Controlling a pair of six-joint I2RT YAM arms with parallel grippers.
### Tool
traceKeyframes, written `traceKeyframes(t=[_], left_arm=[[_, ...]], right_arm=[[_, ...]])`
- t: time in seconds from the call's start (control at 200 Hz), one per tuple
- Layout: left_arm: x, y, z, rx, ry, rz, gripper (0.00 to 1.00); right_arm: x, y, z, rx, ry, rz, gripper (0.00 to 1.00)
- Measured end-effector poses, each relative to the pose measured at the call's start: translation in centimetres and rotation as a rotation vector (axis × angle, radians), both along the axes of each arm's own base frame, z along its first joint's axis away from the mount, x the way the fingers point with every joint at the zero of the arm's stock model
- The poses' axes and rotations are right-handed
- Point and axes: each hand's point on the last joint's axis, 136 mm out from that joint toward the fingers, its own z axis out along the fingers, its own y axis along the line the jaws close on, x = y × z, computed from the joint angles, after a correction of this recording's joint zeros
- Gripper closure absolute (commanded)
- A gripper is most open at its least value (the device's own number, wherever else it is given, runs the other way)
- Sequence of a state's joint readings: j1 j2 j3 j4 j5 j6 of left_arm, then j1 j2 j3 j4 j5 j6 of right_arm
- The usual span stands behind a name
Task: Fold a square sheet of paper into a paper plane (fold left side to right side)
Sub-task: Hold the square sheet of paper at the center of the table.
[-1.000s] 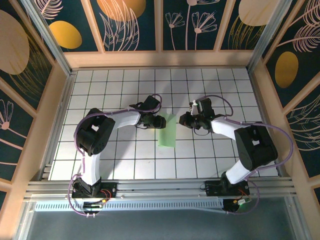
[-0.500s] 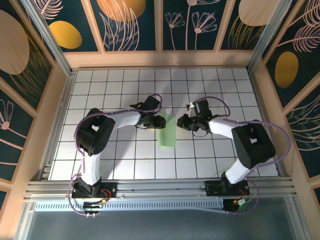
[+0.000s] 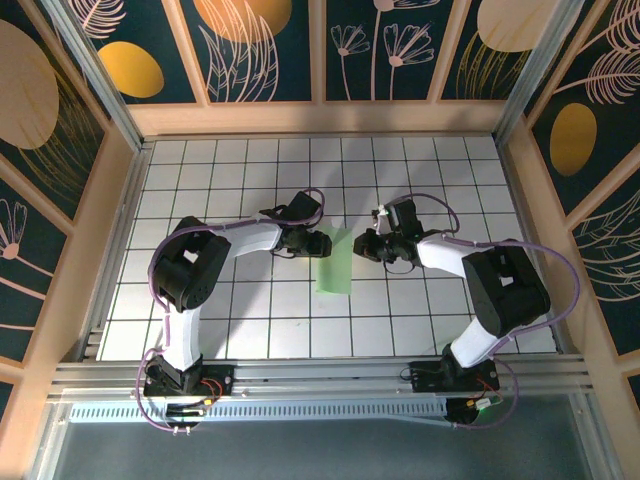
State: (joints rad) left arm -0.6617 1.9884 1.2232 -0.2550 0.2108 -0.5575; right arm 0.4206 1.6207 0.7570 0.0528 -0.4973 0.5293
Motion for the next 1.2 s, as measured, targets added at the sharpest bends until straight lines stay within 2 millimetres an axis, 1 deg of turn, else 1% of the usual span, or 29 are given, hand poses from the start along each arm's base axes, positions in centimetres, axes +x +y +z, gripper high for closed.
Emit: traceKeyframes(t=[0.245, 0.305, 0.46, 0.596, 0.836, 0.936, 1.081, 1.146, 1.201], left_arm=[[0.0, 0.0, 0.0, 0.002, -0.002, 0.001, 0.56], [0.0, 0.0, 0.0, 0.002, -0.002, 0.001, 0.56], [0.0, 0.0, 0.0, 0.002, -0.002, 0.001, 0.56], [0.0, 0.0, 0.0, 0.002, -0.002, 0.001, 0.56], [0.0, 0.0, 0.0, 0.002, -0.002, 0.001, 0.56], [0.0, 0.0, 0.0, 0.003, -0.003, 0.001, 0.56], [0.1, 0.1, 0.1, 0.008, -0.010, 0.003, 0.54], [0.1, 0.0, 0.3, 0.012, -0.017, 0.003, 0.52], [0.1, 0.0, 0.5, 0.012, -0.022, 0.002, 0.48]], right_arm=[[-0.3, 0.6, -0.4, 0.002, 0.013, 0.020, 0.89], [-0.6, 1.0, -0.6, 0.009, 0.021, 0.034, 0.90], [-1.2, 2.6, -1.2, 0.029, 0.051, 0.081, 0.96], [-1.4, 3.6, -1.8, 0.041, 0.071, 0.111, 0.97], [-1.9, 3.4, -3.7, 0.021, 0.118, 0.111, 0.99], [-1.9, 3.4, -3.7, 0.021, 0.118, 0.111, 1.00], [-1.9, 3.4, -3.7, 0.020, 0.115, 0.113, 1.00], [-1.9, 3.4, -3.8, 0.021, 0.117, 0.114, 1.00], [-1.8, 3.4, -3.8, 0.023, 0.116, 0.116, 1.00]])
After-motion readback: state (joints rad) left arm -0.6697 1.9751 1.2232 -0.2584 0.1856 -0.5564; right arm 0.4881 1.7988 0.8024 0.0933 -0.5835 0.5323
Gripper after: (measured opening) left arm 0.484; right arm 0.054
